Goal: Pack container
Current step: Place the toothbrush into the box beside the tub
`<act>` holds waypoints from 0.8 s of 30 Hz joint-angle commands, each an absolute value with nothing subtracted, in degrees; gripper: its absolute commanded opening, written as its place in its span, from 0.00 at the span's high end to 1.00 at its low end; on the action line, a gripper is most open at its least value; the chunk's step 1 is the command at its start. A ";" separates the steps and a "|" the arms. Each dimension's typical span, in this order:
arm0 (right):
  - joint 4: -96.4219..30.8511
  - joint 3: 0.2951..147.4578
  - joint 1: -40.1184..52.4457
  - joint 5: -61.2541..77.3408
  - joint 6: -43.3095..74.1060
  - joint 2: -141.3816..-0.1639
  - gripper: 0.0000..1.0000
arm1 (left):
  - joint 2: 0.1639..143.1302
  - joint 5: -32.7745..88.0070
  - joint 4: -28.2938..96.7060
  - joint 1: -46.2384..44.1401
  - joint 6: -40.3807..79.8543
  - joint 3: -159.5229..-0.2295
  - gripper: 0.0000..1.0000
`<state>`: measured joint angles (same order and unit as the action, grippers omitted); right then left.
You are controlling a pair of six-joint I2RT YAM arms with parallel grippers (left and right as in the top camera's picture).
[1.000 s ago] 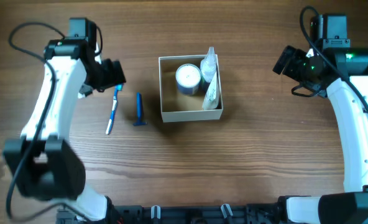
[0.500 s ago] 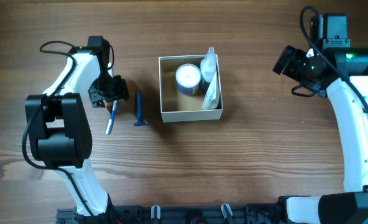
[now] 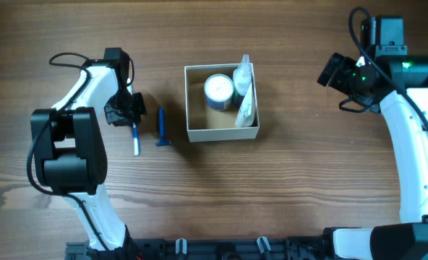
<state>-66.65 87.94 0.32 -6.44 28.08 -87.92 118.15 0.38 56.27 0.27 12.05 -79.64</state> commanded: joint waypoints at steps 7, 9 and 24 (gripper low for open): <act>-66.46 88.23 0.12 -6.13 28.62 -88.64 0.00 | 108.77 3.68 69.08 -2.24 12.86 -90.21 0.91; -66.46 88.23 0.12 -6.15 28.62 -88.64 0.00 | 105.51 4.05 68.86 -4.62 12.86 -91.11 0.91; -66.46 88.23 0.12 -6.13 28.64 -88.64 0.00 | 106.04 -0.47 48.34 -23.42 17.89 -90.98 0.91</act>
